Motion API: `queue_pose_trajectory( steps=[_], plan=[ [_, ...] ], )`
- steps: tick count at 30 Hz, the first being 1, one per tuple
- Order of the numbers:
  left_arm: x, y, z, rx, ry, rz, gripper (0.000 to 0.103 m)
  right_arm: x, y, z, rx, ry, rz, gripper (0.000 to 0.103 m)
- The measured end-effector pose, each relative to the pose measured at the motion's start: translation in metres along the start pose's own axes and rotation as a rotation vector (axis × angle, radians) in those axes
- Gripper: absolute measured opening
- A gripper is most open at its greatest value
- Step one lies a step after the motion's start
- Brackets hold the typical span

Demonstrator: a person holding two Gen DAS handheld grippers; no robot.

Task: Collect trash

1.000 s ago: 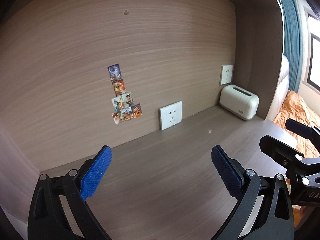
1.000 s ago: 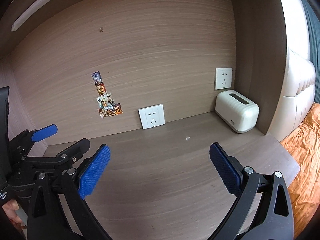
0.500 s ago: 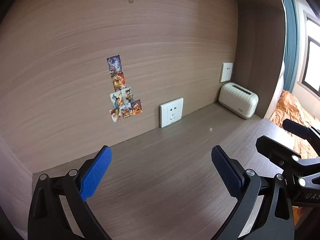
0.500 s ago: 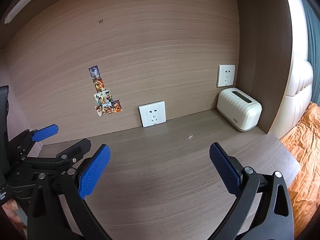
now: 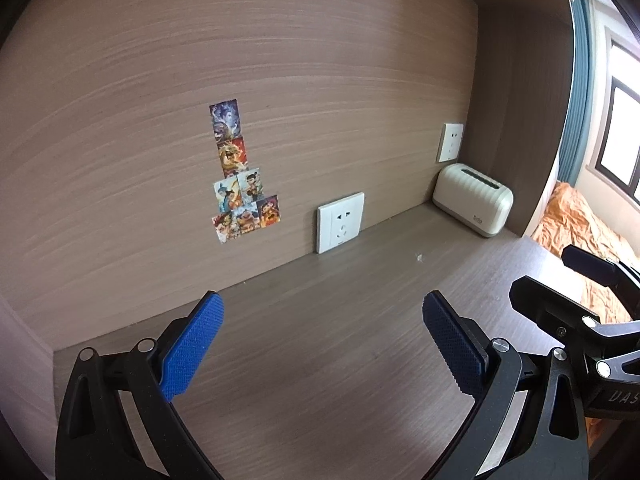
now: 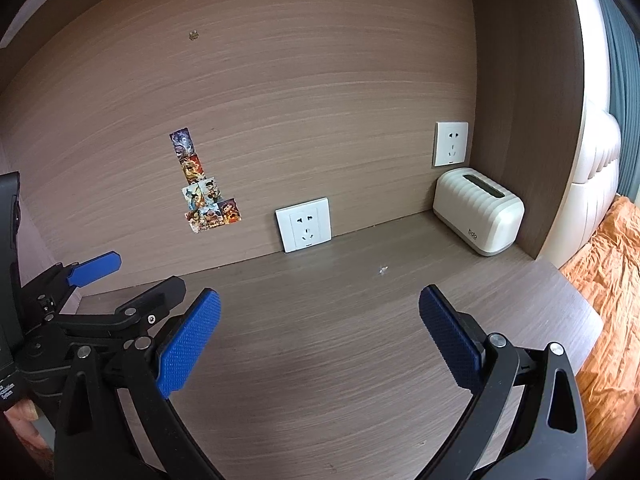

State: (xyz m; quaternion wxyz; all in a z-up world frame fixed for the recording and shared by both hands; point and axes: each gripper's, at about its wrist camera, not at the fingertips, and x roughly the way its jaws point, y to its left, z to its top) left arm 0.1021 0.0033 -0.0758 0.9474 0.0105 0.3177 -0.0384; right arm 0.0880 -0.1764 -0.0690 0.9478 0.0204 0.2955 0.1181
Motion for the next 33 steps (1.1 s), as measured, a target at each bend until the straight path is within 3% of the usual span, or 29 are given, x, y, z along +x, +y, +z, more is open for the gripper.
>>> queue_pose_trajectory(
  steps=[21,33],
  plan=[
    [-0.0018,-0.0074,0.0034,0.042,-0.037,0.043,0.098,0.0024,-0.004,-0.0041,0.016,0.009,0.006,0.099],
    [0.0043,-0.0069,0.0054,0.029,-0.026,0.023,0.098,0.0092,-0.0062,-0.0054,0.026,0.023,0.005,0.099]
  ],
)
